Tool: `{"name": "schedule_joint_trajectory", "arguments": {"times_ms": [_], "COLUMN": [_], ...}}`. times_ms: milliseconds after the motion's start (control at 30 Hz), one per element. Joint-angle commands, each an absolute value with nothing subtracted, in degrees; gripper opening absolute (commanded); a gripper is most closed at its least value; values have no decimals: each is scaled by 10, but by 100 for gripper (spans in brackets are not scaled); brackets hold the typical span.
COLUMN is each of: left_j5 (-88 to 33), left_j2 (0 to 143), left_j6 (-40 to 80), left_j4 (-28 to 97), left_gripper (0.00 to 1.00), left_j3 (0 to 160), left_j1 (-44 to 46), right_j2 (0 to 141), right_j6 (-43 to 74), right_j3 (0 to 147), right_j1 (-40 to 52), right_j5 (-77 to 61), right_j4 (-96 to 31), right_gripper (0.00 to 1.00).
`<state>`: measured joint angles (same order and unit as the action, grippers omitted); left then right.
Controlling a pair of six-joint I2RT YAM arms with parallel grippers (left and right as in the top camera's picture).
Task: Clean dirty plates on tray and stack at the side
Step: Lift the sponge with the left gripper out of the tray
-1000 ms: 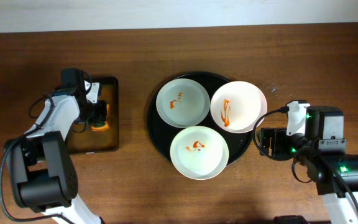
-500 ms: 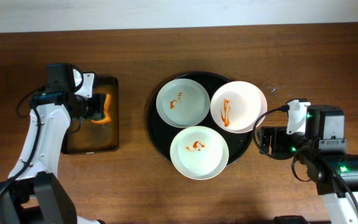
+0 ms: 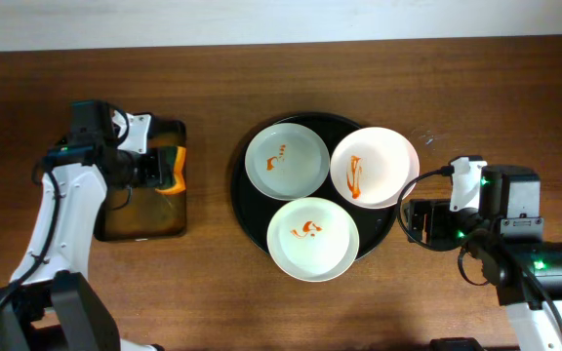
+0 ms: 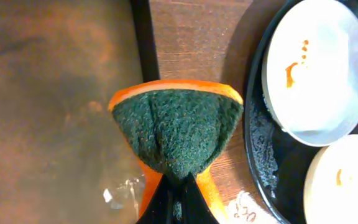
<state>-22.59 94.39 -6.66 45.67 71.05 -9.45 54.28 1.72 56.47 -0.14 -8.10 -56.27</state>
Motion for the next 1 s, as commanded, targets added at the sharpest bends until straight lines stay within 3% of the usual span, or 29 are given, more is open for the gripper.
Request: {"name": "schedule_joint_trajectory", "arguments": {"times_ms": [0, 133, 400, 967], "left_j5": [-309, -430, -453, -468], "left_j2": [929, 929, 929, 929], "left_j6": [-70, -126, -195, -196], "left_j4": [455, 456, 455, 455], "left_gripper": [0, 0, 0, 1], "left_j3": [717, 717, 717, 717], "left_j1": [-136, -184, -193, -193], "right_j2": [541, 541, 541, 541], "right_j6": [20, 20, 20, 20], "right_j3": [577, 577, 577, 577], "right_j1": [-4, -4, -4, -4], "right_j5": [-86, -86, -86, -86], "right_j4": [-567, -568, -568, -568], "right_gripper": [99, 99, 99, 99]}}
